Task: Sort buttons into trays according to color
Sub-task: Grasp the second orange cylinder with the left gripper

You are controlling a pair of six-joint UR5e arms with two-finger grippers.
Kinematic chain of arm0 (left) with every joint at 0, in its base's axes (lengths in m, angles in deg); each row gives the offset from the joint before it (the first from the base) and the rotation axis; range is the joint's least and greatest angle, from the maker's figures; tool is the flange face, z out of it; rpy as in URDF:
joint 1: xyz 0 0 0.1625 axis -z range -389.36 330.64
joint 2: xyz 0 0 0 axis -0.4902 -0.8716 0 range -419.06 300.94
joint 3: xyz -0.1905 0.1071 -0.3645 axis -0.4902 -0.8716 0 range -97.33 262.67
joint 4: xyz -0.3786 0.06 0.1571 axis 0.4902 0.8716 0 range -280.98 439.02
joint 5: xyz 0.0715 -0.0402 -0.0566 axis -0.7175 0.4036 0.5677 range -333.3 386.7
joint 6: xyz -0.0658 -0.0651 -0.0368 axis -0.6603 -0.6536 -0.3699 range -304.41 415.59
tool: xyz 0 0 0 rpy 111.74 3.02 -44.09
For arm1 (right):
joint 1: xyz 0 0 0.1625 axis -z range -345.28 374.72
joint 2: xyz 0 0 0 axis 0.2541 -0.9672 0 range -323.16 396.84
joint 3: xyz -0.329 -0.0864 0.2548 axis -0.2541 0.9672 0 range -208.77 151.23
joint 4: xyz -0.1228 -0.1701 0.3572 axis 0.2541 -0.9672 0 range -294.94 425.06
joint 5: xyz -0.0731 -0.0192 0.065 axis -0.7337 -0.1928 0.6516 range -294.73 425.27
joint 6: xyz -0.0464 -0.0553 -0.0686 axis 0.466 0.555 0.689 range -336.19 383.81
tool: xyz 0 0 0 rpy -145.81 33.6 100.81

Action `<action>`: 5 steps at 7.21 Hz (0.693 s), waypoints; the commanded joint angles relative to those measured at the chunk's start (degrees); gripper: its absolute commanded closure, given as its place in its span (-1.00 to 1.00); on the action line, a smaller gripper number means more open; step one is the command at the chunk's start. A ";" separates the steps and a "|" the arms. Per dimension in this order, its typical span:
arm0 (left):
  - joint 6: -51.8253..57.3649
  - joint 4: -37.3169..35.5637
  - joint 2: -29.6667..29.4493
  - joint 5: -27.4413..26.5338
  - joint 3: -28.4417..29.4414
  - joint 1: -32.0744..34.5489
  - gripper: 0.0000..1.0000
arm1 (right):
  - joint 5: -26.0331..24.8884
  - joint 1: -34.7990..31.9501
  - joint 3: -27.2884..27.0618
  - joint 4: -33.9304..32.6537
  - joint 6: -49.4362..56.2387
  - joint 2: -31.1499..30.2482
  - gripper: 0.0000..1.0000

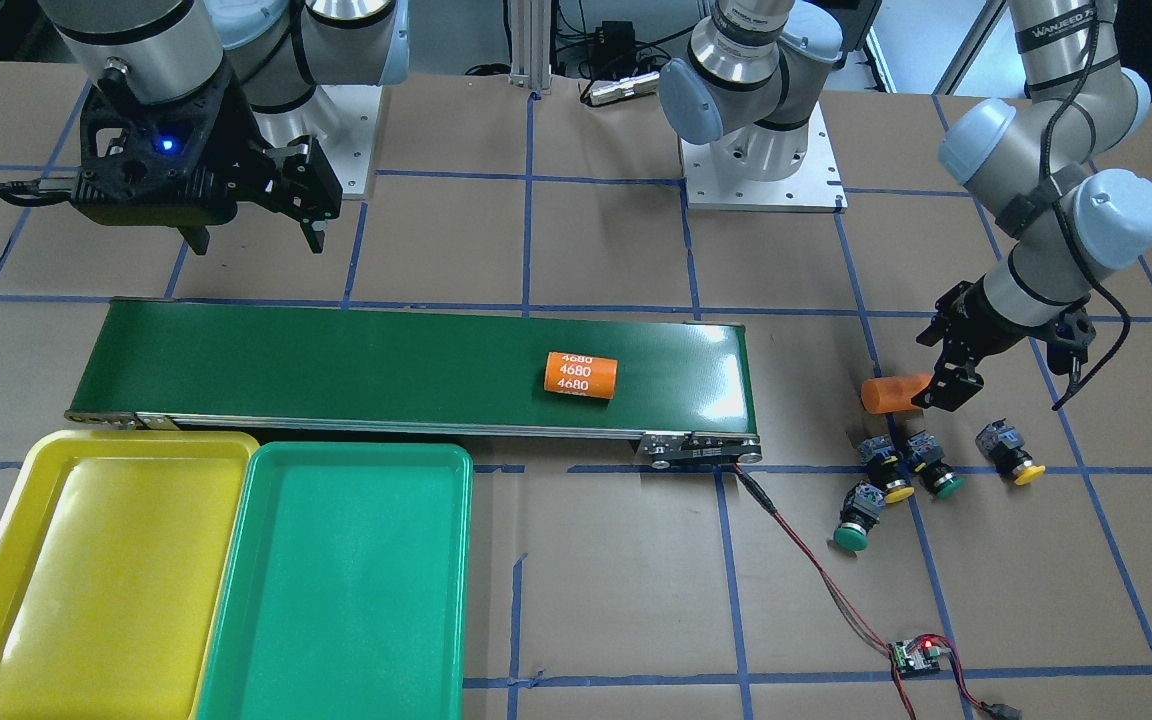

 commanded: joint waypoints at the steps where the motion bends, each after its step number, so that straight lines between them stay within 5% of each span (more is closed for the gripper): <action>1: -0.07 -0.22 -1.46 0.01 -0.10 0.04 -1.00 | 0.00 0.00 -0.09 0.12 0.00 0.00 -1.00; 5: -0.25 -0.13 -3.22 0.01 -0.19 0.04 -1.00 | -0.36 -0.17 0.00 0.03 0.26 -0.09 -1.00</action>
